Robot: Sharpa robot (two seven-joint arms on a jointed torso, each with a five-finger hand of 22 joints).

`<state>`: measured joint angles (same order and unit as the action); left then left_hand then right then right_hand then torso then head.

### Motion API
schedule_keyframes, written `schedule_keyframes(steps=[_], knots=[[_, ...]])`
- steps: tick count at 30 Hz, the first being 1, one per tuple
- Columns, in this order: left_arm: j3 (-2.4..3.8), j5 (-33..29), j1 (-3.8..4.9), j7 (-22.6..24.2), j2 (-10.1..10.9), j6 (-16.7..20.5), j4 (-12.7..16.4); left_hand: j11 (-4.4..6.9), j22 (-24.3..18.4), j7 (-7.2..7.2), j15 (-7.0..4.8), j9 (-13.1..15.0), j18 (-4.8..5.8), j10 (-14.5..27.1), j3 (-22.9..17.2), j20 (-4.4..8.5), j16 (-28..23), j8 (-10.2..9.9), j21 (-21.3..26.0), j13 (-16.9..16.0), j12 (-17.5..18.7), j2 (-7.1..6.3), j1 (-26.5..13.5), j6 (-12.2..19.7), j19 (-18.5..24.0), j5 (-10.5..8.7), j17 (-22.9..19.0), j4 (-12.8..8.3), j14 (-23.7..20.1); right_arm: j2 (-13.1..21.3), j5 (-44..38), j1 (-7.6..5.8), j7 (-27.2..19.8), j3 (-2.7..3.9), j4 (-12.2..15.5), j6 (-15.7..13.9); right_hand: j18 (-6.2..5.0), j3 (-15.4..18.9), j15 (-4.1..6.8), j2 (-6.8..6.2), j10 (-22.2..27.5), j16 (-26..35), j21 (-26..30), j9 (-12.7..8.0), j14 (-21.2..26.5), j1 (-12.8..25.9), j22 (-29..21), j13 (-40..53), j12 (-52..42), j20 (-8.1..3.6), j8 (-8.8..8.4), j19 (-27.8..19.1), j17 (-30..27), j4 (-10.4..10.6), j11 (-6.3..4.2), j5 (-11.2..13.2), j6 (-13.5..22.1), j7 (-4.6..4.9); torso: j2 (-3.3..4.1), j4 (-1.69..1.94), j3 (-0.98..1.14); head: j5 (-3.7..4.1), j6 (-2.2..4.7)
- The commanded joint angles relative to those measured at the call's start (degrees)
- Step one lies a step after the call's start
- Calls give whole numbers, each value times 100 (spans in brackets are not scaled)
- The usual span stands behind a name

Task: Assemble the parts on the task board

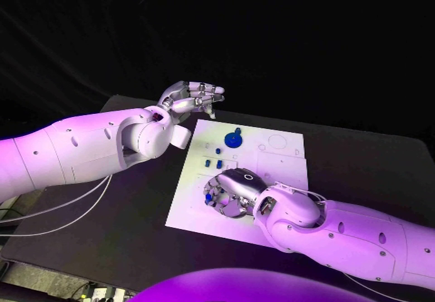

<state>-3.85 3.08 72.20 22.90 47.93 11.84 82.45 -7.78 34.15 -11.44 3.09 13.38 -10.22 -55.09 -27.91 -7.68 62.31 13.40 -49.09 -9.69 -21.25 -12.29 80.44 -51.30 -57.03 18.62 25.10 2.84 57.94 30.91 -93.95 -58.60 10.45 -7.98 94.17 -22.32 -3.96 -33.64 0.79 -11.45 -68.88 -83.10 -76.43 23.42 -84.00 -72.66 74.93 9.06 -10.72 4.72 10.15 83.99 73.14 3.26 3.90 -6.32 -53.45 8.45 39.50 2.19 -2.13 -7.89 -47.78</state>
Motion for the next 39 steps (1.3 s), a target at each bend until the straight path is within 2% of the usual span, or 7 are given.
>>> schedule_keyframes(steps=[1,5,16,22,29,33,39], knots=[[4,-26,6,22,-2,-83,18,7,5,-7,2,-2,-34,38,10,-35,29,-1,27,-6,-19,32,-7,52,3,37,-9,-13,-31,12,-94,6,96,0,15,-19,95,40,-37,-80,18,-39,27,-39,-287,21,684,10,8,39,-86,139,-1,6,30,-18,137,3,-2,-5,2,1,9],[4,-26,6,19,3,-83,19,7,5,-7,2,-2,-34,38,10,-35,29,-1,27,-6,-19,32,-7,52,3,37,-9,-13,-31,55,-90,6,97,0,59,-241,91,119,19,-167,3,-42,22,-143,-286,53,695,38,-12,9,-326,142,-7,17,-46,-18,564,-41,-1,-1,4,9,13],[1,-26,6,12,16,-84,12,7,5,-7,2,-2,-34,38,10,-35,29,-1,27,-6,-19,32,-7,52,3,37,-9,-13,-31,465,43,-7,-223,32,473,-1093,117,304,75,-244,-90,-45,-93,-187,-288,71,771,118,-93,-39,-434,187,-14,47,-111,51,764,-114,-13,-10,5,69,61],[-12,-28,5,11,18,-90,5,7,5,-7,2,-2,-34,38,10,-35,29,-1,27,-6,-19,32,-7,52,3,37,-9,-13,-31,1134,1268,-216,-471,96,844,-1062,144,400,58,-167,-509,-64,-205,-28,-299,29,846,360,-432,-51,-22,228,11,72,-71,31,-6,-15,-28,-25,-2,248,125],[-35,-49,4,10,29,-92,-1,5,5,-9,4,-1,-34,54,12,-37,32,5,28,-11,-41,34,-12,59,4,36,-15,-10,-36,2224,2539,-482,-202,112,1217,-443,202,1046,179,-154,-662,-187,-492,191,-351,270,1036,2763,-2970,-141,354,322,239,356,-261,-141,-360,-192,-81,-100,-9,486,166],[-45,-58,2,9,36,-95,-5,5,5,-9,4,-1,-34,54,12,-37,32,5,28,-11,-41,34,-12,59,4,36,-15,-10,-36,2703,2645,-503,61,87,1430,-351,275,1316,239,-91,-902,-337,-808,464,-413,271,1222,5329,-5390,-147,598,425,584,597,-302,-156,-325,-258,-92,-133,0,630,159],[-56,-64,-1,7,37,-99,-6,5,5,-9,4,-1,-34,54,12,-37,32,5,28,-11,-41,34,-12,59,4,36,-15,-10,-36,3175,2350,-426,493,28,1626,-435,285,1474,205,-87,-874,-366,-873,564,-421,325,1262,5667,-5658,-165,677,444,652,792,-270,-155,-277,-260,-115,-170,-6,728,130]])
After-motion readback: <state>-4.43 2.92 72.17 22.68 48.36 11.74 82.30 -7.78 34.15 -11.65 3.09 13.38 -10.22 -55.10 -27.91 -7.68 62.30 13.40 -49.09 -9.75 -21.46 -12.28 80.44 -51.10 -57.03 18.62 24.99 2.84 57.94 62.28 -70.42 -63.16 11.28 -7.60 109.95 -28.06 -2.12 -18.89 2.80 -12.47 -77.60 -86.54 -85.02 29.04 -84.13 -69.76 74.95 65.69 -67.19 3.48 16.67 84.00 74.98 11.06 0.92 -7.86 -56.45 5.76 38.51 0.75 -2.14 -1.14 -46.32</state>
